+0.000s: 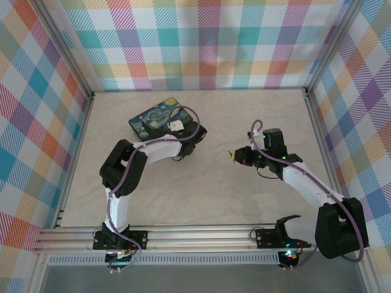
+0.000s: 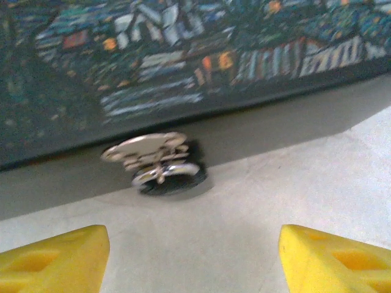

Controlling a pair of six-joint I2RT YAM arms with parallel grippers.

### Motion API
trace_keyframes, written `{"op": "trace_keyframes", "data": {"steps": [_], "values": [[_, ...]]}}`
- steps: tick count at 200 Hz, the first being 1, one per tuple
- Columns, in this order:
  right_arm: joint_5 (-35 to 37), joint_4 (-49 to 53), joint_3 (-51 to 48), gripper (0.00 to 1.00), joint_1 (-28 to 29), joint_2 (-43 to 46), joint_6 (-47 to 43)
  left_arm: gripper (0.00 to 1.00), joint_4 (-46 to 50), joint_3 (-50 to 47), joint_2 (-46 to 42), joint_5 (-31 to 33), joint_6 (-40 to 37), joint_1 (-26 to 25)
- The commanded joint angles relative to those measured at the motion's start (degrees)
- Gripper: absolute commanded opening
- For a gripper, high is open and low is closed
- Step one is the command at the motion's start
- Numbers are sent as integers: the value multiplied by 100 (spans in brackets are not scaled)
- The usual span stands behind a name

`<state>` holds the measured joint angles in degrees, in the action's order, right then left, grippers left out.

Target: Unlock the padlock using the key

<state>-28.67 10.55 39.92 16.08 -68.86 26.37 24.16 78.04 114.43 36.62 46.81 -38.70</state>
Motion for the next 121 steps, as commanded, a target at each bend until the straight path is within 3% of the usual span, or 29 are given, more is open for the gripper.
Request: {"op": "trace_keyframes", "data": {"steps": [1, 53, 121], "values": [[-151, 16, 139, 5, 61, -17, 17, 72, 347, 339, 226, 308, 204, 71], [-159, -28, 159, 5, 106, -123, -9, 70, 729, 731, 691, 726, 533, 121], [-209, -161, 144, 5, 150, -312, 17, 62, 163, 571, 874, 836, 344, 221]]}}
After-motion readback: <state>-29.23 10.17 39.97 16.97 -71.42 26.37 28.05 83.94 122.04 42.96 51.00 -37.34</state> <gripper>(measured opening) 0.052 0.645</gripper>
